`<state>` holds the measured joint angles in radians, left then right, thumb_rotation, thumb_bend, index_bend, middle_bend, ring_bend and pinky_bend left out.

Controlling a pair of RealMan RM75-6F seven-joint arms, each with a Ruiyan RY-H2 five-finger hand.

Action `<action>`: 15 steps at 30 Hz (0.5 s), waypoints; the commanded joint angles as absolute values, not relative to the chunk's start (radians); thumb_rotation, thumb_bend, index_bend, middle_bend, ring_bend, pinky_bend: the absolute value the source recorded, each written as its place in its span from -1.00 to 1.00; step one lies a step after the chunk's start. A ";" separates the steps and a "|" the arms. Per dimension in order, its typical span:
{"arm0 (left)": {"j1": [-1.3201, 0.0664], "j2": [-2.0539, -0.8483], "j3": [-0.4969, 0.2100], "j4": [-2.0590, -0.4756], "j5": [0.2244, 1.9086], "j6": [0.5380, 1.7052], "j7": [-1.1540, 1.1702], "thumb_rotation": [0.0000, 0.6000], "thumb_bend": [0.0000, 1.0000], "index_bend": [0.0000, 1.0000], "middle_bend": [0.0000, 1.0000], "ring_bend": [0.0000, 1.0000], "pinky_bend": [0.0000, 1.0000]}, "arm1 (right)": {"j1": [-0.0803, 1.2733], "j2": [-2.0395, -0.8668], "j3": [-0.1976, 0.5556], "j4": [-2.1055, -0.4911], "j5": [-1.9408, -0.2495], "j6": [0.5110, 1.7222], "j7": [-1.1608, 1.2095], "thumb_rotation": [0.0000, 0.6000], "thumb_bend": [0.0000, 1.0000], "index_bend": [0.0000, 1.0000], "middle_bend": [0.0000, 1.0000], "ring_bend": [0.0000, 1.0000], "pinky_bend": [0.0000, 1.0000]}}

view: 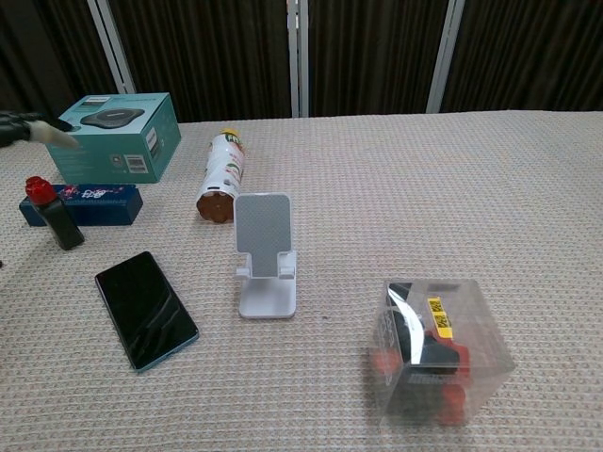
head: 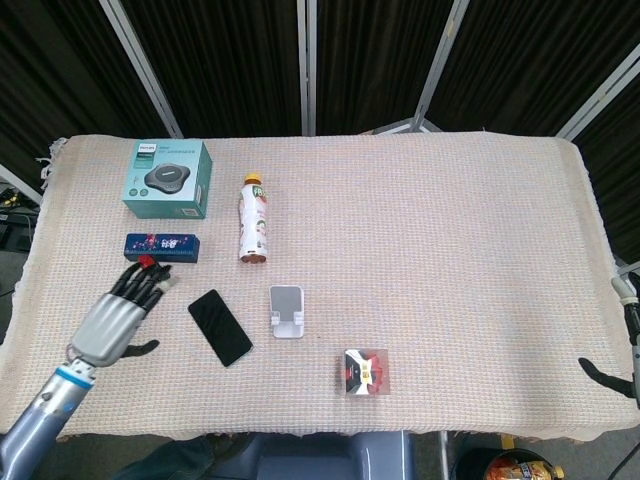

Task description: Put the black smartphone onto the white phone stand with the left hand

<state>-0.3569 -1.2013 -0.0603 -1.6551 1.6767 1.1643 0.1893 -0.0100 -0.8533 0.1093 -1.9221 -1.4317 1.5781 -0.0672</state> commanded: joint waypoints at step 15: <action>-0.671 -1.436 0.030 -1.342 1.823 0.889 0.186 1.00 -1.00 -0.44 -0.89 -0.75 -0.76 | 0.002 -0.863 0.126 -1.906 -1.356 1.547 -0.092 1.00 -1.00 -1.00 -1.00 -1.00 -1.00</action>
<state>-0.6675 -1.4355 0.0245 -1.3459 1.8205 0.8863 0.1882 0.0020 -0.8627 0.1259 -1.9060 -1.3557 1.5468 -0.0921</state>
